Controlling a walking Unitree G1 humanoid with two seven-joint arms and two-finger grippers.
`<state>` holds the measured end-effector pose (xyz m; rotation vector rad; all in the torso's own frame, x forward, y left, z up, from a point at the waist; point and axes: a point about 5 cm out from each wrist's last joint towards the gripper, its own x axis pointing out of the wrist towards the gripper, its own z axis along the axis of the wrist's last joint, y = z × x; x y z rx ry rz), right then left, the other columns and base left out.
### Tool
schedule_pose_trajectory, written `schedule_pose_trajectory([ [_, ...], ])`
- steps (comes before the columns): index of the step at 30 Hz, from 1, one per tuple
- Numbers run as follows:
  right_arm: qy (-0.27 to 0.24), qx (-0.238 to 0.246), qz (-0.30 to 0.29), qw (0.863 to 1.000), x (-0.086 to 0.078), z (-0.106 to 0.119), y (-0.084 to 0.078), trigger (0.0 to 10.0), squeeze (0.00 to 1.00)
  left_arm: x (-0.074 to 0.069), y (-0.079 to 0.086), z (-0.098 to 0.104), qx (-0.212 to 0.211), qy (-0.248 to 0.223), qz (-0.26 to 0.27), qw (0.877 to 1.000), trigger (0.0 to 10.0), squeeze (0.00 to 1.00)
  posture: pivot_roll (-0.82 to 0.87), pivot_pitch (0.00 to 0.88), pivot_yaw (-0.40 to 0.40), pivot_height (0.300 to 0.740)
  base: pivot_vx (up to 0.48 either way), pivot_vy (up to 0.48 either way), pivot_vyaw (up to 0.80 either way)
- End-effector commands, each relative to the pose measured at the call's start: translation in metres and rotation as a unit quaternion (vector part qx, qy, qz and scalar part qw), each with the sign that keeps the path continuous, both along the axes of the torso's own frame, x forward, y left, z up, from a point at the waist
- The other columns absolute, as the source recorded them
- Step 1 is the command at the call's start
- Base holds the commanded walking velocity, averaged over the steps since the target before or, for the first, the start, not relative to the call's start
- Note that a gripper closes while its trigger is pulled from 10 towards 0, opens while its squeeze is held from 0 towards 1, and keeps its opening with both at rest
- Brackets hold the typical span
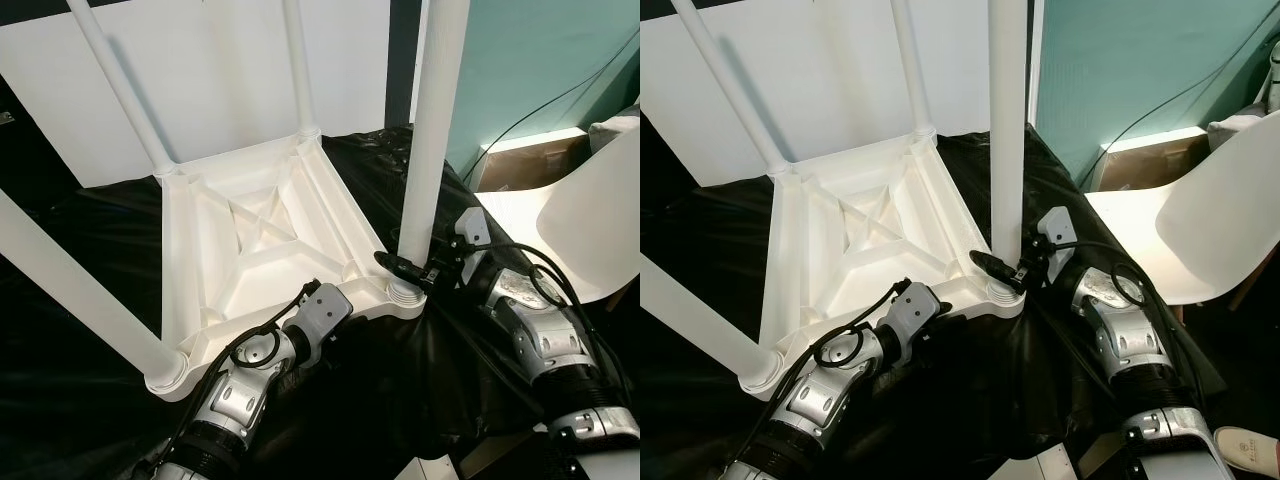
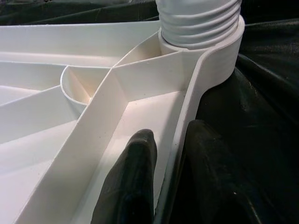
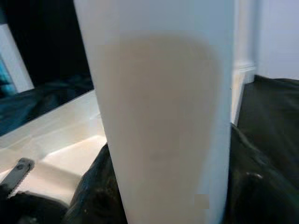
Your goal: Building children table
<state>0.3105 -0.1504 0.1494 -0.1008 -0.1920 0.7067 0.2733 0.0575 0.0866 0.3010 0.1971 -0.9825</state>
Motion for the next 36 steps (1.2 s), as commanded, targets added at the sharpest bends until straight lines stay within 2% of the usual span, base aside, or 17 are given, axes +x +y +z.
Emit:
schedule_pose_trajectory([
  [1,0.002,0.019,-0.082,0.996,0.001,-0.004,-0.010,0.0,0.00,-0.010,0.007,-0.028,0.026,0.054,0.033,0.998,10.0,0.00,-0.05,0.000,0.045,0.740,0.000,0.000,0.00],
  [2,-0.006,0.030,-0.164,0.986,-0.006,-0.012,-0.009,0.0,0.00,-0.011,0.007,-0.029,0.026,0.055,0.034,0.998,10.0,0.00,-0.05,0.000,0.045,0.740,0.000,0.000,0.00],
  [3,-0.006,0.030,-0.164,0.986,-0.006,-0.012,-0.009,0.0,0.00,-0.011,0.007,-0.029,0.026,0.055,0.034,0.998,10.0,0.00,-0.05,0.000,0.045,0.740,0.000,0.000,0.00],
  [5,-0.033,0.008,-0.269,0.963,-0.020,-0.020,-0.004,0.0,0.00,-0.011,0.008,-0.029,0.027,0.057,0.035,0.997,10.0,0.00,-0.05,0.000,0.055,0.740,0.000,0.000,0.00],
  [7,-0.037,0.003,-0.294,0.955,-0.023,-0.022,-0.003,0.0,0.00,-0.011,0.008,-0.029,0.028,0.057,0.035,0.997,10.0,0.00,-0.05,0.000,0.055,0.740,0.000,0.000,0.00],
  [10,-0.034,0.010,-0.308,0.951,-0.019,-0.021,-0.003,0.0,0.00,-0.011,0.009,-0.029,0.028,0.056,0.033,0.997,10.0,0.00,-0.05,0.000,0.062,0.740,0.000,0.000,0.00],
  [15,-0.020,0.020,-0.296,0.955,-0.014,-0.020,0.001,0.0,0.00,-0.011,0.011,-0.029,0.032,0.056,0.031,0.997,10.0,0.00,-0.05,0.000,0.062,0.740,0.000,0.000,0.00],
  [16,-0.018,0.016,-0.286,0.958,-0.014,-0.021,0.006,6.6,0.00,-0.011,0.011,-0.029,0.032,0.056,0.032,0.997,10.0,0.00,-0.05,0.000,0.060,0.740,0.000,0.000,0.00],
  [17,-0.011,0.014,-0.264,0.964,-0.015,-0.024,0.012,10.0,0.11,-0.011,0.010,-0.029,0.032,0.056,0.033,0.997,10.0,0.00,-0.05,0.000,0.057,0.740,0.000,0.000,0.00],
  [18,-0.003,0.015,-0.239,0.971,-0.015,-0.026,0.014,10.0,1.00,-0.011,0.010,-0.029,0.031,0.056,0.034,0.997,10.0,0.00,-0.05,0.000,0.056,0.740,0.000,0.000,0.00],
  [22,0.010,0.012,-0.201,0.980,-0.013,-0.028,0.015,10.0,1.00,-0.011,0.009,-0.029,0.029,0.057,0.035,0.997,10.0,0.00,-0.05,0.000,0.053,0.740,0.000,0.000,0.00],
  [23,0.021,-0.003,-0.162,0.986,-0.011,-0.030,0.013,10.0,0.76,-0.011,0.009,-0.029,0.028,0.057,0.036,0.997,10.0,0.00,-0.05,0.000,0.051,0.740,0.000,0.000,0.00],
  [24,0.026,-0.010,-0.144,0.989,-0.010,-0.031,0.013,10.0,0.76,-0.010,0.009,-0.029,0.028,0.057,0.036,0.997,10.0,0.00,-0.05,0.000,0.051,0.740,0.000,0.000,0.00],
  [26,0.026,-0.010,-0.144,0.989,-0.010,-0.031,0.013,10.0,0.76,-0.010,0.009,-0.029,0.028,0.057,0.036,0.997,10.0,0.00,-0.05,0.000,0.051,0.740,0.000,0.000,0.00],
  [27,0.032,-0.027,-0.102,0.994,-0.009,-0.031,0.012,10.0,0.00,-0.010,0.009,-0.028,0.028,0.056,0.037,0.997,10.0,0.00,-0.05,0.000,0.051,0.740,0.000,0.000,0.00],
  [30,0.022,-0.060,-0.012,0.998,-0.004,-0.017,-0.001,10.0,0.00,-0.010,0.009,-0.028,0.027,0.056,0.037,0.997,10.0,0.00,-0.05,0.000,0.052,0.740,0.000,0.000,0.00],
  [36,0.003,-0.085,0.035,0.996,0.006,0.000,-0.008,10.0,0.00,-0.010,0.009,-0.028,0.027,0.056,0.037,0.997,10.0,0.00,-0.05,0.000,0.050,0.740,0.000,0.000,0.00],
])
